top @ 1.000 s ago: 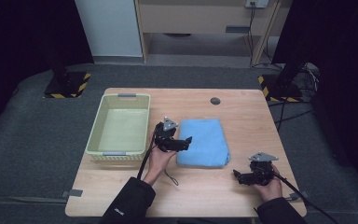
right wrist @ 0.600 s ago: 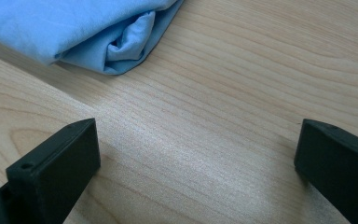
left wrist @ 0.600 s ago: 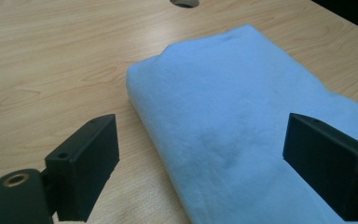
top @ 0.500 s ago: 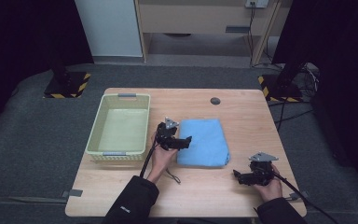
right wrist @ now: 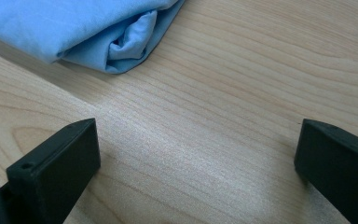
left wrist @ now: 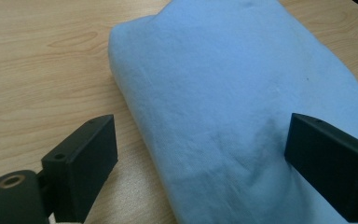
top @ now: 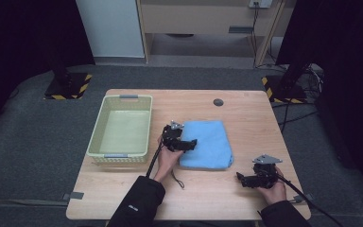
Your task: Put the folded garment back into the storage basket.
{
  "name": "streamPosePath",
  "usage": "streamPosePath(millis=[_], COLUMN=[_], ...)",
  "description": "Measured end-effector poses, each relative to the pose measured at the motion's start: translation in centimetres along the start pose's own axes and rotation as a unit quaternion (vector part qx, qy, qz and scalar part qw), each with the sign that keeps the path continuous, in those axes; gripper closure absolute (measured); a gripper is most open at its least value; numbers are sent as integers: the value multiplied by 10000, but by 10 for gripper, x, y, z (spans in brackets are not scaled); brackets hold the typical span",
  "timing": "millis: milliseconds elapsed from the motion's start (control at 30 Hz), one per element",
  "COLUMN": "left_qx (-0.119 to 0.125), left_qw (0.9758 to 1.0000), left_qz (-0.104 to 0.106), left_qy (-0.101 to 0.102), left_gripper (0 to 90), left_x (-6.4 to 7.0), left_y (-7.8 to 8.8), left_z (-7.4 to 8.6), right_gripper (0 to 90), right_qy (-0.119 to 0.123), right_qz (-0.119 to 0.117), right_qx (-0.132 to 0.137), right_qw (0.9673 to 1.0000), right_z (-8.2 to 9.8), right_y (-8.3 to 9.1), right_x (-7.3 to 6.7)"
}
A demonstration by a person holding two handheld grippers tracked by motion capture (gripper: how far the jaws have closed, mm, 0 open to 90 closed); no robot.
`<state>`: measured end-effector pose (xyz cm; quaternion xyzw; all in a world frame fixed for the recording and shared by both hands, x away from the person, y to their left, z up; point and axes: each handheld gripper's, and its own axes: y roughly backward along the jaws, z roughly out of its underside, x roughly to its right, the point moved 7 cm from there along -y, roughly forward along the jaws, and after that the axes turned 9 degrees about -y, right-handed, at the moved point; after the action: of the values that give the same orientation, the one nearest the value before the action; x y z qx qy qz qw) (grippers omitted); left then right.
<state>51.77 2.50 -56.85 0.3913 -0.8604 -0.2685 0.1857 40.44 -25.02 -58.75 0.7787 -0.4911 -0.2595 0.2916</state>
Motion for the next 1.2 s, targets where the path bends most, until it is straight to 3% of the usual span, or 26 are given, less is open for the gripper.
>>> streamPosePath(millis=[200,533,867,1033,1200], left_qx=[-51,-62,-83,107,83], left_qw=[9998,9978,9981,9985,9991], left_qz=[136,546,542,512,406], left_qy=[97,368,278,184,83], left_gripper=[64,52,61,144,239], left_x=[-3,-4,3,6,8], left_y=[-6,-11,-16,-18,-19], left_z=[2,1,-1,0,0], right_gripper=[2,3,3,3,3], right_qy=[14,21,39,33,43], right_qz=[-9,-19,-31,-32,-34], right_qx=[1,-4,1,-3,0], right_qw=[10000,10000,10000,10000,10000], right_z=[0,0,0,0,0], right_y=[0,0,0,0,0], right_x=[0,0,-1,-1,-1])
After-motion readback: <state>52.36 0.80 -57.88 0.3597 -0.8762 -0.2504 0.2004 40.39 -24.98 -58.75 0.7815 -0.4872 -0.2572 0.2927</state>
